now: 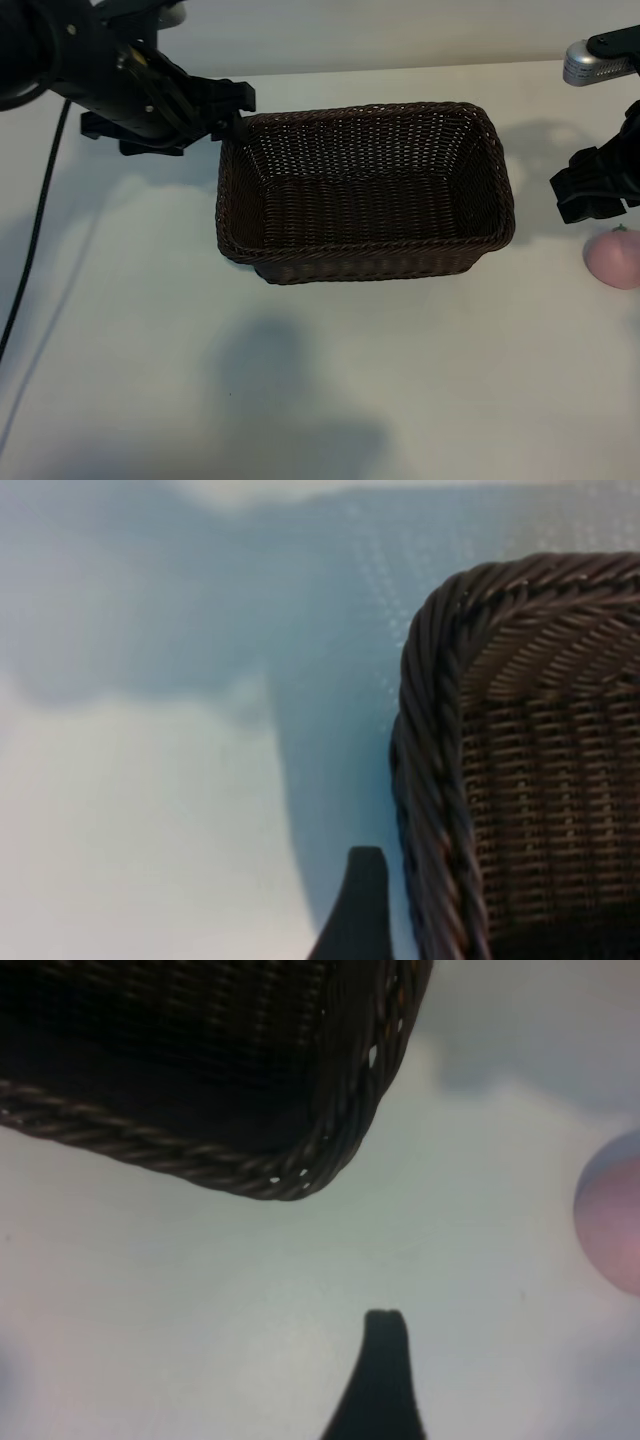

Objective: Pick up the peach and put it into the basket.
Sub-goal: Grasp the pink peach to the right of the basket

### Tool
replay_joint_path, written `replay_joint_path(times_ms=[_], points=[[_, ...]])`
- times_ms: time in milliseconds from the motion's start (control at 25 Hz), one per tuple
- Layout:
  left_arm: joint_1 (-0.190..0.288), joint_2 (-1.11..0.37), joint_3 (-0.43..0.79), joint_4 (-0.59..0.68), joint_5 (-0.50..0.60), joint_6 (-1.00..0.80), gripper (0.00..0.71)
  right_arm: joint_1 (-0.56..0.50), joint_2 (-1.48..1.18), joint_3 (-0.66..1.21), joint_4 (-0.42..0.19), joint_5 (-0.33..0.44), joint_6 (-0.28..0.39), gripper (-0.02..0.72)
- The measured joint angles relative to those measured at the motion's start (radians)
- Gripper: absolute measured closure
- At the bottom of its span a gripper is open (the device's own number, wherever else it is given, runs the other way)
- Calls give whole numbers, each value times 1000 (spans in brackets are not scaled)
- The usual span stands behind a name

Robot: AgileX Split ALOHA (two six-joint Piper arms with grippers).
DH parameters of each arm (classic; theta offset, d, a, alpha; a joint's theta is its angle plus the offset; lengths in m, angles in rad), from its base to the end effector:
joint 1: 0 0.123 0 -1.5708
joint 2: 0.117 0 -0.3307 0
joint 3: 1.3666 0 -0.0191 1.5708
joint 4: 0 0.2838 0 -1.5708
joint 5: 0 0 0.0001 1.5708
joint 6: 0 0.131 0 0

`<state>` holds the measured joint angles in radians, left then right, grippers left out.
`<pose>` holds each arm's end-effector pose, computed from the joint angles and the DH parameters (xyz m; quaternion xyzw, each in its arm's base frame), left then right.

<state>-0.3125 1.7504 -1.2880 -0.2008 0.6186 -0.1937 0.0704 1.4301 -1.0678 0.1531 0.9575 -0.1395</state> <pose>0.4137 -0.1496 0.2446 -0.0050 0.9558 -0.1473 0.2543 0.3123 0.0384 0.2725 -0.0703 0.9809 0.0632 0.1701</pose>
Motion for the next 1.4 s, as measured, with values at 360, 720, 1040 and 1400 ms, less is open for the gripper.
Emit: replay_joint_path(times_ms=[360,720,1040,1400], points=[[201,-169,0,18,180,98,65,0,0,0,0,0,0,110],[503,-371,0,1,324,255,90,0,0,0,0,0,0,110],[558,-532,0,-163,421,420,115,0,0,0,0,0,0,110],[558,-897,140,-164,419,450,117,0,0,0,0,0,0,110]])
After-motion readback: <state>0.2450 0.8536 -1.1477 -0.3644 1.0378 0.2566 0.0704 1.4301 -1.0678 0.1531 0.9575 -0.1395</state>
